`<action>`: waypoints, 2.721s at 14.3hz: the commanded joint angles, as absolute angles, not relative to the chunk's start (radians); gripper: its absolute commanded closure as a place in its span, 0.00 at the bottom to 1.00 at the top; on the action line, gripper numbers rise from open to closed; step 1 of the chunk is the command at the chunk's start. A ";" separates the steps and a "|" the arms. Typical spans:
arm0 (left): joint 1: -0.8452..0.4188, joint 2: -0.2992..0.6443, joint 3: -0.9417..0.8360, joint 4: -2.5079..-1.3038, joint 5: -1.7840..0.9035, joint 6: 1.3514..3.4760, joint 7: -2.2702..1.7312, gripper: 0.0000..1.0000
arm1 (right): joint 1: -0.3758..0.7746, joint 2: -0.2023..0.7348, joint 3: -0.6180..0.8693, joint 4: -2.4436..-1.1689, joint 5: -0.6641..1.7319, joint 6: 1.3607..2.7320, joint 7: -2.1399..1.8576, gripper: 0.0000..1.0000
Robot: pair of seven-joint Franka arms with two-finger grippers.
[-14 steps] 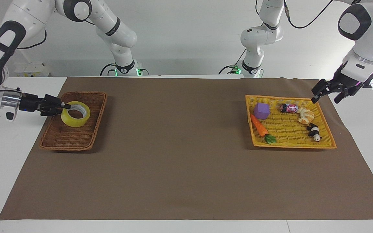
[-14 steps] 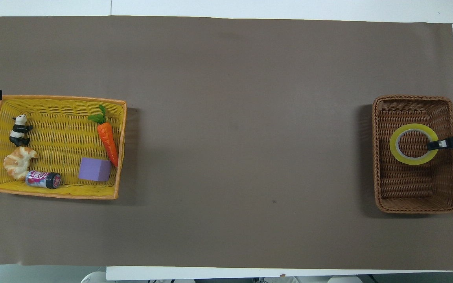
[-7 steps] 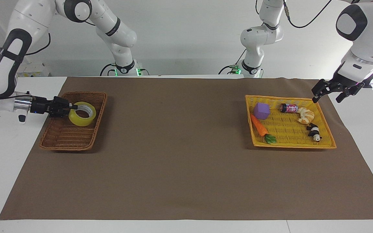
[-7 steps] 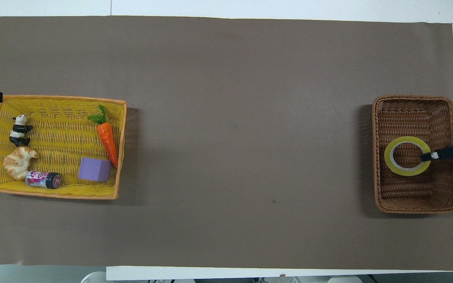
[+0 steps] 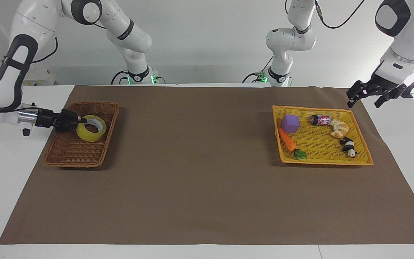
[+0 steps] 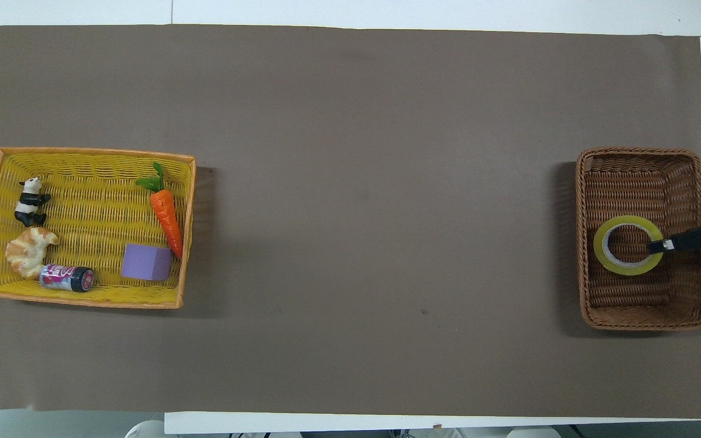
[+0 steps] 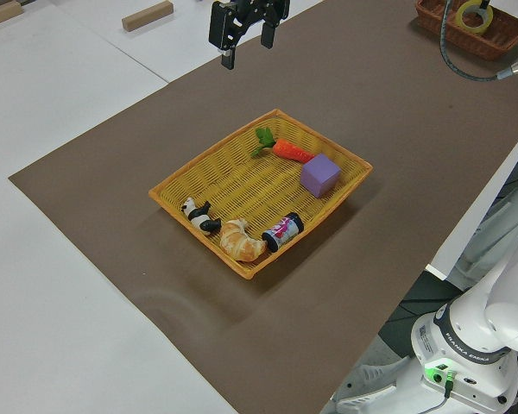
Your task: Move tape to another basket
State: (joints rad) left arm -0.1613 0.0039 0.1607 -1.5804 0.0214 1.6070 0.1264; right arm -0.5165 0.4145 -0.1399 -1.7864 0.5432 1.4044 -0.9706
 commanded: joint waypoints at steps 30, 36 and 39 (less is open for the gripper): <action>-0.141 -0.008 0.178 -1.629 0.040 1.605 0.127 0.00 | -0.029 -0.032 -0.132 -1.600 -0.011 1.410 -0.201 0.00; -0.140 -0.008 0.178 -1.631 0.040 1.605 0.127 0.00 | 0.008 0.009 -0.146 -1.517 -0.025 1.353 -0.195 0.00; -0.138 -0.008 0.178 -1.631 0.040 1.605 0.127 0.00 | 0.034 0.008 -0.175 -1.537 -0.026 1.379 -0.146 0.00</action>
